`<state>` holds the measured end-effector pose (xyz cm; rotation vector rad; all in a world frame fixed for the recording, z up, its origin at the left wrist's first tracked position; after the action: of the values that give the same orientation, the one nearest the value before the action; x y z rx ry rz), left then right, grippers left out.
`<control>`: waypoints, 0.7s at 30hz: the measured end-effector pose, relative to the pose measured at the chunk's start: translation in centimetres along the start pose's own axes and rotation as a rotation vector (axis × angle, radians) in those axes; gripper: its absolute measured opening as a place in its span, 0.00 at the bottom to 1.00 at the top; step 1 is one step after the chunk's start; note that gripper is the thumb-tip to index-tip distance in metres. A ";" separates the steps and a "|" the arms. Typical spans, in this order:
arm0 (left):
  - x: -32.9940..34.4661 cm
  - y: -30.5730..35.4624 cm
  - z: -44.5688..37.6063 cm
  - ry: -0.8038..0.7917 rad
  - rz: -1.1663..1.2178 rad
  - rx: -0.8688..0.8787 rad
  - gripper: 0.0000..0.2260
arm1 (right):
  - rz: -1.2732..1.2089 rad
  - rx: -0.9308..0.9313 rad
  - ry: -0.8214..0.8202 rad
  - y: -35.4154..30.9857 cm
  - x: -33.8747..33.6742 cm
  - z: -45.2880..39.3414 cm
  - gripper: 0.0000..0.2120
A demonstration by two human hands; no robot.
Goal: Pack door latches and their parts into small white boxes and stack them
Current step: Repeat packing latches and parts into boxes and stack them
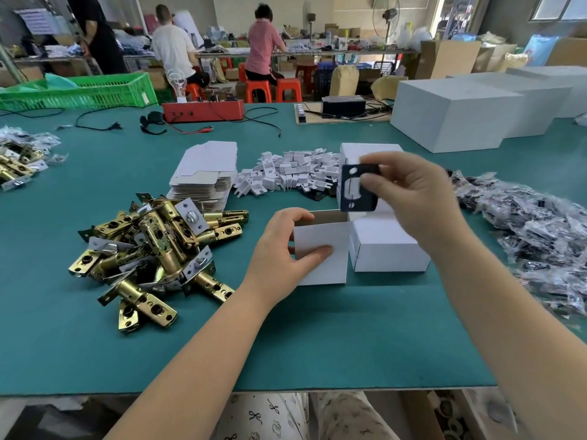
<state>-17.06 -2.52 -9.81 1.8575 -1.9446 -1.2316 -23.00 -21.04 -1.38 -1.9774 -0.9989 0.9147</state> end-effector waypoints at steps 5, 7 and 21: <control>0.0 -0.1 0.1 -0.005 0.074 -0.059 0.23 | 0.326 -0.109 -0.252 -0.6 3.1 0.0 0.15; 0.0 -0.1 0.1 -0.004 0.083 -0.100 0.23 | 0.416 -0.130 -0.349 -0.7 3.8 0.0 0.16; -0.1 -0.4 -0.1 -0.013 0.183 -0.158 0.27 | 0.394 -0.082 -0.309 -0.7 4.1 -0.3 0.10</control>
<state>-16.68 -2.41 -9.99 1.5627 -1.9136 -1.3013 -21.19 -17.29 -1.72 -2.1893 -0.8310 1.4502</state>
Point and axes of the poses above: each hand's wrist, its own z-axis away from the middle knuckle, its own x-axis out of the palm, y = z × x, the point moved 1 cm from there along -z, towards the middle knuckle, and after that the axes turned 7 degrees about x, right-handed, at the moved point
